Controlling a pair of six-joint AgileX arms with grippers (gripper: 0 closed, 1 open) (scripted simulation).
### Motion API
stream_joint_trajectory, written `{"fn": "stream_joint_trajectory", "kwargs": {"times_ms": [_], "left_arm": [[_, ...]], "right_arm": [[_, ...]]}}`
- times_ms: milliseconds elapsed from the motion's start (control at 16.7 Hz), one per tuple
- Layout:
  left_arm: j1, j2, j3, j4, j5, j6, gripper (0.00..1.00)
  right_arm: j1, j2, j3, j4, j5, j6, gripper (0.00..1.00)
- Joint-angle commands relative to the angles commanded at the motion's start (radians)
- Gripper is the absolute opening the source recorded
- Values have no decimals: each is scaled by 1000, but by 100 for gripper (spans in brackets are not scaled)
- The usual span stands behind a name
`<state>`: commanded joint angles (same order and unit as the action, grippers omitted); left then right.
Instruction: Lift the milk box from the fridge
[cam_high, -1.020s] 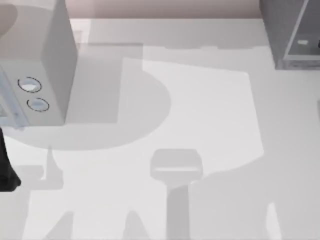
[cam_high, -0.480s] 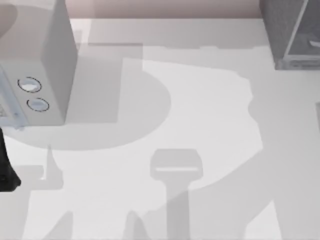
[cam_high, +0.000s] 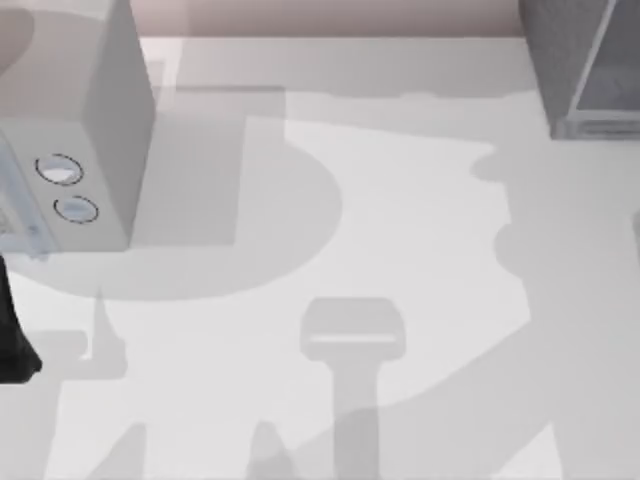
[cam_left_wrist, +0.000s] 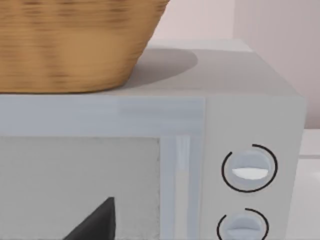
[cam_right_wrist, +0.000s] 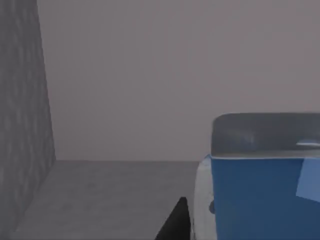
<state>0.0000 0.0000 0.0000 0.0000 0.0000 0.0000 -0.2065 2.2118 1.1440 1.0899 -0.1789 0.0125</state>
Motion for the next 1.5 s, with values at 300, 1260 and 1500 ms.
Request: {"fn": "stream_joint_trajectory", "kwargs": {"times_ms": [300, 1260, 1500], "left_arm": [[0, 0, 0, 0, 0, 0, 100], [0, 0, 0, 0, 0, 0, 100], [0, 0, 0, 0, 0, 0, 100]], "right_arm": [[-27, -112, -251, 107, -20, 3, 0], [11, -481, -456, -59, 8, -5, 0], [50, -867, -604, -277, 45, -8, 0]]}}
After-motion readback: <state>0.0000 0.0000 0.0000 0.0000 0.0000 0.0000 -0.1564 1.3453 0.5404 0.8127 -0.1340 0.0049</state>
